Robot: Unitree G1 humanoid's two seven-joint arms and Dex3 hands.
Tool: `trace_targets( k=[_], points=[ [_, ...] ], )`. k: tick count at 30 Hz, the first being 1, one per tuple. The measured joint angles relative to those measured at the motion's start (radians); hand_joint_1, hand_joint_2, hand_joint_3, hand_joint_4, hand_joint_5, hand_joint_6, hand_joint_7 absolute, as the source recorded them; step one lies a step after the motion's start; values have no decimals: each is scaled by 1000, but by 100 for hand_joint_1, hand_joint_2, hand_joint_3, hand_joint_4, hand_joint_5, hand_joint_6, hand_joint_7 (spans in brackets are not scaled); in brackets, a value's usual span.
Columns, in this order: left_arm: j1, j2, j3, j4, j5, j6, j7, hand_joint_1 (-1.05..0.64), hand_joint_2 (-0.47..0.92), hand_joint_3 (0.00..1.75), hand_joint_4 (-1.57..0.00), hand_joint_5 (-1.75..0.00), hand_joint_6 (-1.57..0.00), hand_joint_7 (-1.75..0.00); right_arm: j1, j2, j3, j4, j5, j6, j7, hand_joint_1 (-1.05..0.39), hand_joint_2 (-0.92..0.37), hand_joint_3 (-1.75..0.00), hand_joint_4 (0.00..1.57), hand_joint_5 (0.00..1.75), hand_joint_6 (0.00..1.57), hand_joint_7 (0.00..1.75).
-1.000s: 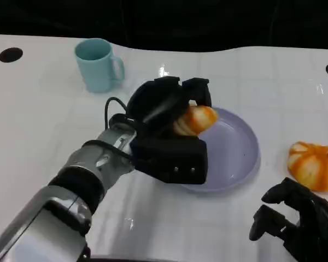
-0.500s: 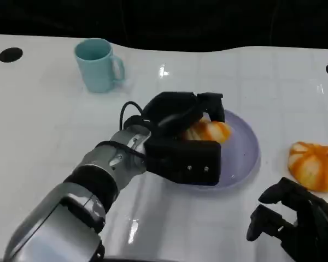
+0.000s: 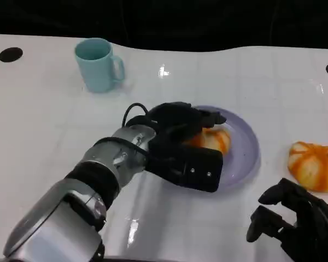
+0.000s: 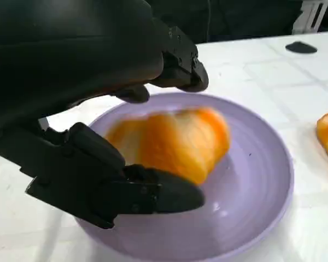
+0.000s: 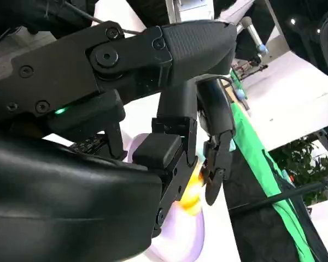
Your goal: Grasp the bread from the table and place it into the plate.
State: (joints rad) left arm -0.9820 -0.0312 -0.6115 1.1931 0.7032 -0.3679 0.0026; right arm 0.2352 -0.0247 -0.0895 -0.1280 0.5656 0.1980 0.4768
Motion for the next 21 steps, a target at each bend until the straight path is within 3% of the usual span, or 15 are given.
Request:
trace_targets(
  k=[15, 21],
  points=[
    [-7, 50, 22, -64, -29, -42, -51, -105, 92, 86, -3, -8, -9, -4, 0, 0, -1, 0, 3, 0, -2, -50, -92, -23, 73, 154, 79, 106],
    [6, 86, 74, -108, -93, -101, -74, -101, 92, 79, -6, -11, -12, -5, -2, -1, -3, 1, 5, 1, -2, -50, -92, -24, 74, 153, 80, 104]
  ],
)
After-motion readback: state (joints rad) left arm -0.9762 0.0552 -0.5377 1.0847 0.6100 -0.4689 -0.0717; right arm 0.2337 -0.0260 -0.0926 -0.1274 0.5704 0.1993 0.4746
